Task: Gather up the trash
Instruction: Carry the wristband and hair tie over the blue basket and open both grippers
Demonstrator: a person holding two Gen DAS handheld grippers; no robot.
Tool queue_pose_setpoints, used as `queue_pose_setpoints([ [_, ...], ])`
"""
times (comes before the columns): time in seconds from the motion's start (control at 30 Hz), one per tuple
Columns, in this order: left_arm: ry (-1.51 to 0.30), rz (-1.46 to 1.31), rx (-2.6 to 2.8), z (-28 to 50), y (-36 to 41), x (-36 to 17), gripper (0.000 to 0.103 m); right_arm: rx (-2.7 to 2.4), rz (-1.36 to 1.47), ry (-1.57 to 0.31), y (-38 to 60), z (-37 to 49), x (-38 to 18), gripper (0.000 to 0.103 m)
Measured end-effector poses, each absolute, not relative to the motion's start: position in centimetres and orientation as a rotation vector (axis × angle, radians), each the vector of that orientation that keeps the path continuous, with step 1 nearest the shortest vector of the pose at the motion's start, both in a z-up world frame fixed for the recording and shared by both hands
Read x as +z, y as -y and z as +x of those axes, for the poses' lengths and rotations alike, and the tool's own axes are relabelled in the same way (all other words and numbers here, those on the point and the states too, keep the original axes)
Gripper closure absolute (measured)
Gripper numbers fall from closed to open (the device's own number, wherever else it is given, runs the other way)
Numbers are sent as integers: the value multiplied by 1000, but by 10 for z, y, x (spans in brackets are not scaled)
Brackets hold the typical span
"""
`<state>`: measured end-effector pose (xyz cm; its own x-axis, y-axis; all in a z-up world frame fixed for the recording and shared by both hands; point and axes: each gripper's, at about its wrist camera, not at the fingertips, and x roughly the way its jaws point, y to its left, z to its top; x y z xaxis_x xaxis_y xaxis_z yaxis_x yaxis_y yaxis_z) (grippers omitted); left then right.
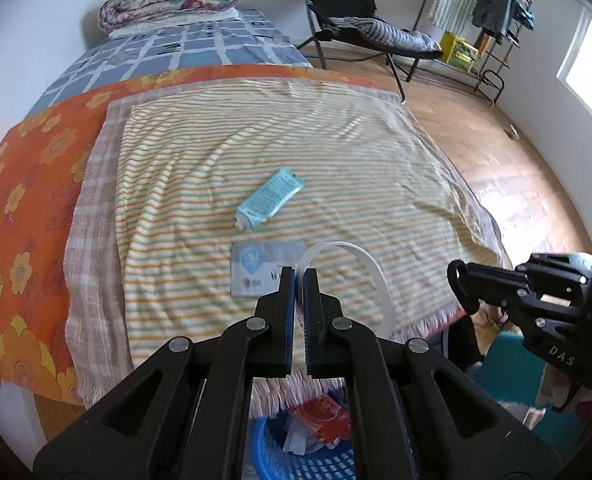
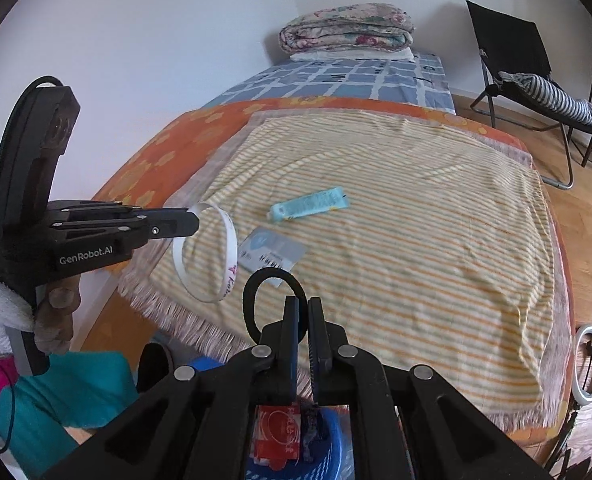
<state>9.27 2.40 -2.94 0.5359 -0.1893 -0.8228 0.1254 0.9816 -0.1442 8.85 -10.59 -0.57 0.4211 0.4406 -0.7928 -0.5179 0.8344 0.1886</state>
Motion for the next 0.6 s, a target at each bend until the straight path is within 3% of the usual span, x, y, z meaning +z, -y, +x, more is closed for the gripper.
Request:
queue_pose_setpoints([
  [0.6,-1077,11,-222,29,-4,-79,102,646,-121,-1015,108,27,-37,101],
])
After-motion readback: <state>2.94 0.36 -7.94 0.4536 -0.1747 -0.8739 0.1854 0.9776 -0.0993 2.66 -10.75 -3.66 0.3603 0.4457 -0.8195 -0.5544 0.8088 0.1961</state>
